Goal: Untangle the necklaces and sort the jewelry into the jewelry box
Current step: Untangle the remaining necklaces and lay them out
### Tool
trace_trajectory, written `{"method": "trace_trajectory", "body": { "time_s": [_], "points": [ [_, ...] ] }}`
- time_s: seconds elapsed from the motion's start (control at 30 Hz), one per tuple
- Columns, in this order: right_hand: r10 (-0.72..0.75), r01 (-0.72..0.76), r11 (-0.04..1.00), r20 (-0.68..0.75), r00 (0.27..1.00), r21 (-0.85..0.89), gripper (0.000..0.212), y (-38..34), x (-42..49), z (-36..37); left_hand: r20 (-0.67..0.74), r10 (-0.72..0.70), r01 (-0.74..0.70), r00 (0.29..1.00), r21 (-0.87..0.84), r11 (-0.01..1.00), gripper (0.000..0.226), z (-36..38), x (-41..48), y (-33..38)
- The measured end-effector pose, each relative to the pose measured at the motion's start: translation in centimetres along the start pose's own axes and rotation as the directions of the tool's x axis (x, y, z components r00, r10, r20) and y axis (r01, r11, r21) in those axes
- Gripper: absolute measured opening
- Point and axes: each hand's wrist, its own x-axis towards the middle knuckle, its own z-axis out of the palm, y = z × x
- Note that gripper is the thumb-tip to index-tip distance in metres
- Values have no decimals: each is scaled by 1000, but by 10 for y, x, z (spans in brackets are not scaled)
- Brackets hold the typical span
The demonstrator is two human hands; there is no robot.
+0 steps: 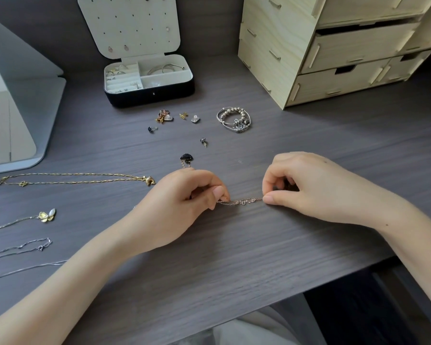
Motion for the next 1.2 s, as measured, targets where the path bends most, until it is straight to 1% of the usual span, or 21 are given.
{"method": "trace_trajectory", "body": {
  "time_s": [0.07,0.13,0.17,0.23,0.33,0.4,0.5,0.57,0.63,0.73,0.8,0.87,1.0,1.1,1.2],
  "points": [
    [-29,29,998,-3,1000,-49,16,0,-3,1,-11,-5,5,1000,2,1000,21,0,-1,0],
    [-74,71,995,-37,997,-71,19,0,-9,2,-25,-10,10,1000,5,1000,20,1,-2,0],
    [-88,85,995,-62,994,-56,18,-1,-13,1,-32,-15,15,999,8,1000,21,2,-2,0],
    [-92,92,996,-102,991,4,10,-4,-23,-2,-45,-25,25,999,19,999,23,3,-1,0],
    [-117,123,992,-123,985,41,8,-8,-35,-3,-69,-29,31,997,22,999,24,4,-3,2],
    [-149,154,988,-120,982,34,10,-12,-40,0,-79,-29,30,996,15,999,22,5,-4,3],
    [-167,168,986,-76,983,-2,9,-12,-44,9,-85,-14,16,996,26,1000,20,5,-4,3],
    [-168,167,985,-43,985,-35,13,-12,-42,13,-90,-2,4,996,25,1000,21,5,-4,2],
    [-148,147,989,-60,987,-21,17,-13,-38,13,-93,4,-3,996,19,1000,21,5,-4,1],
    [-53,76,990,-178,983,121,20,-18,-24,10,-88,33,-33,996,10,999,18,6,-4,-2],
    [4,38,981,-216,976,189,21,-24,-12,12,-85,51,-51,995,-5,999,15,7,-4,-4],
    [8,36,976,-203,979,216,19,-30,0,17,-88,65,-66,994,-11,998,14,7,-5,-5],
    [27,14,944,-120,992,329,16,-41,16,28,-107,74,-78,992,-33,996,16,7,-5,-3],
    [86,-24,908,-131,988,418,17,-43,19,30,-109,80,-87,991,-60,994,12,7,-6,-4],
    [152,-83,853,-95,984,515,15,-42,16,24,-98,81,-87,992,-54,995,9,8,-7,-6]
  ]
}}
